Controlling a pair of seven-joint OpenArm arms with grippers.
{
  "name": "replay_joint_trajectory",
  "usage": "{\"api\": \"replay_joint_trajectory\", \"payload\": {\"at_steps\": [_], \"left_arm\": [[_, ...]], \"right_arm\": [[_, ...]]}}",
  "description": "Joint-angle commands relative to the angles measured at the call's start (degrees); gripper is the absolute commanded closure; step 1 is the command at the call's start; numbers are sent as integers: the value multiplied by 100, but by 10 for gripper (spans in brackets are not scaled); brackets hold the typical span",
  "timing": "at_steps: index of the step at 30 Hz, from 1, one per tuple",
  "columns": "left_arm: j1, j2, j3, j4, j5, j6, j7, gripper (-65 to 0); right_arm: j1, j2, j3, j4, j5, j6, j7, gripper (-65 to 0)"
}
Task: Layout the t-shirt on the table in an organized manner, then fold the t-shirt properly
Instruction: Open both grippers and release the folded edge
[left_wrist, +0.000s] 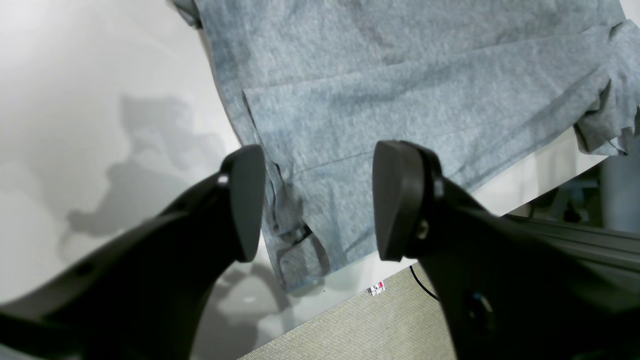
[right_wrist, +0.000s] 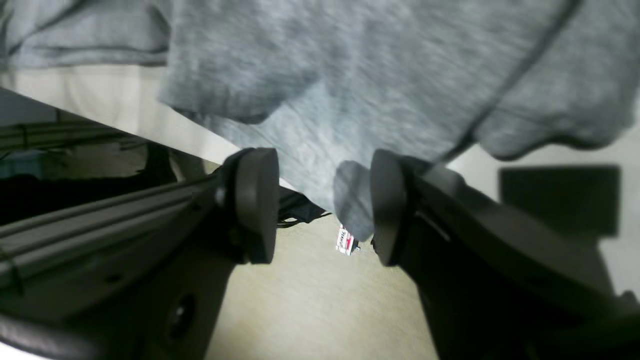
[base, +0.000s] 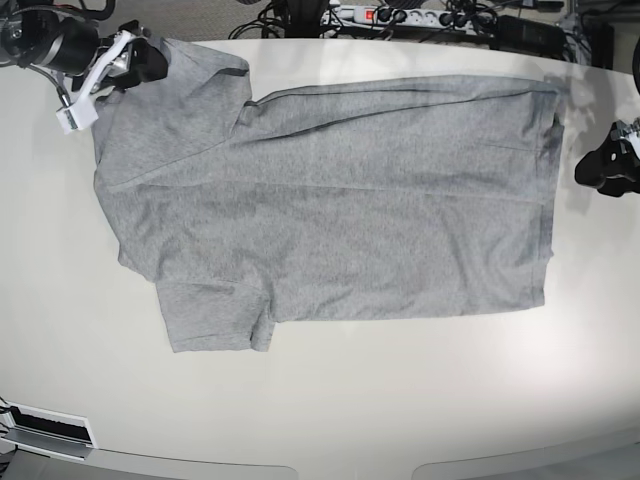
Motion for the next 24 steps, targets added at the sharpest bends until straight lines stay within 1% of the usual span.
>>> {"api": "replay_joint_trajectory", "payload": {"at_steps": [1, 4, 6, 9, 13, 16, 17, 19, 21, 22, 23, 24], "left_arm": [[-20, -140, -68, 63, -103, -30, -101, -351], [-22, -140, -68, 63, -125, -30, -103, -351], [-22, -140, -68, 63, -122, -30, -103, -351], [-22, -140, -68, 63, -125, -30, -103, -351], [-22, -140, -68, 63, -168, -30, -103, -351], [-22, -142, -68, 63, -168, -30, -103, -351], [-22, -140, -68, 63, -170, -30, -103, -351], [-22, -140, -68, 63, -186, -30, -103, -351], [-22, -140, -68, 63, -299, -30, -103, -349], [-22, -140, -68, 63, -321, -30, -103, -337], [-22, -140, -68, 63, -348, -30, -101, -324], [-22, -140, -68, 63, -352, -30, -101, -312]], "right_arm": [[-20, 28, 35, -24, -50, 20, 116, -315], [-2, 11, 31, -424, -240, -33, 431, -316], [28, 13, 31, -741, -214, 15, 468, -317], [61, 11, 31, -1108, 164, 30, 452, -317], [76, 11, 22, -1180, 702, 30, 306, -317], [109, 7, 20, -1178, 732, 30, 306, -308], [111, 9, 20, -1178, 734, 30, 308, -279], [140, 9, 20, -1178, 883, 30, 238, -195], [197, 11, 20, -1178, 1198, 30, 13, -88], [236, 11, 20, -1178, 1353, 30, -131, -28], [293, 11, 20, -1178, 1523, 30, -302, 0], [352, 13, 20, -1178, 1687, 30, -474, 0]]}}
